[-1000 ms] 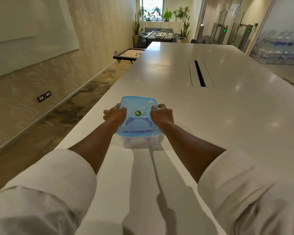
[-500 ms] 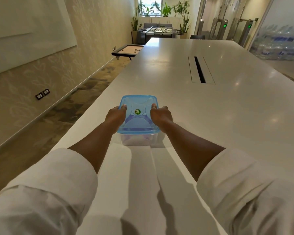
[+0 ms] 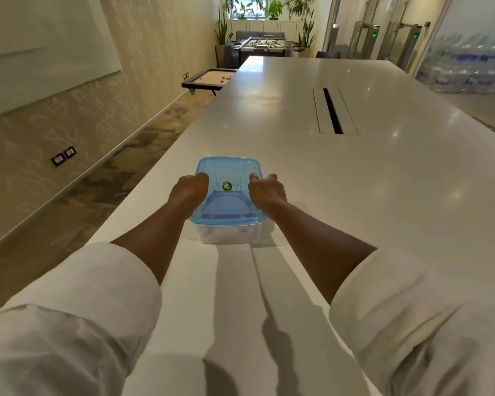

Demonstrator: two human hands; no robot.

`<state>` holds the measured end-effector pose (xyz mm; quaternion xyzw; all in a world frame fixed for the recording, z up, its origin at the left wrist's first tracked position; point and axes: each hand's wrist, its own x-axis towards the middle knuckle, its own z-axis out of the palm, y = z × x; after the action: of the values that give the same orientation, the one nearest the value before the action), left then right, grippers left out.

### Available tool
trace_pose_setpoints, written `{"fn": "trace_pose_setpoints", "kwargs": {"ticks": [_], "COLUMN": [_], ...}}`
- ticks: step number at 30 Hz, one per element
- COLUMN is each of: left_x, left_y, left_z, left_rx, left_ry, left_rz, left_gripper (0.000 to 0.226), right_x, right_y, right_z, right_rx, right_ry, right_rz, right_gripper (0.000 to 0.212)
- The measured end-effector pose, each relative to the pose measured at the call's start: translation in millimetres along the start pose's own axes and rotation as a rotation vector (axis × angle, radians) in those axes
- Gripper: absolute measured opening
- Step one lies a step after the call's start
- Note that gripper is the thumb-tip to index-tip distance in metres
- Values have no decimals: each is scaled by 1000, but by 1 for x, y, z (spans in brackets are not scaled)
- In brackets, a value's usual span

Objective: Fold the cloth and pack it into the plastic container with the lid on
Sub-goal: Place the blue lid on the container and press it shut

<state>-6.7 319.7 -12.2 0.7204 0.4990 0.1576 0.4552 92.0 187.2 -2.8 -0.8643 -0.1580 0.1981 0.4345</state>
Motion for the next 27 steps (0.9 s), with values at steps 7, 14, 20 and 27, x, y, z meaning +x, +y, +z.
{"fn": "trace_pose_setpoints", "kwargs": {"ticks": [7, 14, 20, 27], "left_x": [17, 40, 57, 64], "left_y": [17, 32, 27, 25], "left_z": [1, 5, 4, 10], "left_rx": [114, 10, -65, -16], "left_ry": [25, 29, -21, -26], "left_rz": [-12, -58, -42, 38], "left_gripper": [75, 76, 63, 48], "right_x": [4, 7, 10, 14], "right_y": [1, 4, 7, 3], "right_z": [1, 1, 0, 2], "right_rx": [0, -10, -42, -171], "right_ry": [-8, -17, -10, 54], "right_rz": [-7, -14, -11, -20], "right_gripper": [52, 53, 56, 60]}}
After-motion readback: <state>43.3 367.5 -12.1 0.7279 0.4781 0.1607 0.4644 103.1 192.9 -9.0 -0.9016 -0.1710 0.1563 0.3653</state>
